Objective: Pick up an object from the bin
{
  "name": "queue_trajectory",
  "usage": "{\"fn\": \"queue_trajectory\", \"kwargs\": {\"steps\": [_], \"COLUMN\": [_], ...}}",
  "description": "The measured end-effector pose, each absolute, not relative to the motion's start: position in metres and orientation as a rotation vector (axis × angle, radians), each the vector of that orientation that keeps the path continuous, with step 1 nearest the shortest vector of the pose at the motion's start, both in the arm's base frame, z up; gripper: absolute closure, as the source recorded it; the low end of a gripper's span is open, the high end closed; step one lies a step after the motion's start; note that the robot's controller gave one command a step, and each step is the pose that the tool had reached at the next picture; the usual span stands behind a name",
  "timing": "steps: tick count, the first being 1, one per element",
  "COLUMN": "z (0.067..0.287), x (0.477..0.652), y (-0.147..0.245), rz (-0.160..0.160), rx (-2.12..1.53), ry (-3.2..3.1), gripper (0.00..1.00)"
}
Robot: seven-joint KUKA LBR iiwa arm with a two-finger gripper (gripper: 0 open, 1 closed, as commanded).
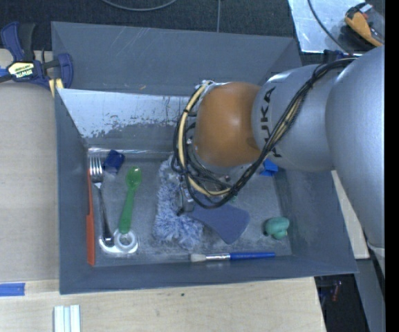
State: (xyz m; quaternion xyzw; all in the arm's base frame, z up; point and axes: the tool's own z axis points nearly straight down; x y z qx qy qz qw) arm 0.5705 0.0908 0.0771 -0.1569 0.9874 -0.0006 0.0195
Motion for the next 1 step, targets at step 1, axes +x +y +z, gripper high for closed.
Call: {"fn": "queue_trajectory", "kwargs": {"steps": [1], "z": [0.0772], "x": [0.5705], "y": [0.0908], "rz": [-0.002], "rx": [-0.485], "ry": [3.064], "gripper": [1.00]}}
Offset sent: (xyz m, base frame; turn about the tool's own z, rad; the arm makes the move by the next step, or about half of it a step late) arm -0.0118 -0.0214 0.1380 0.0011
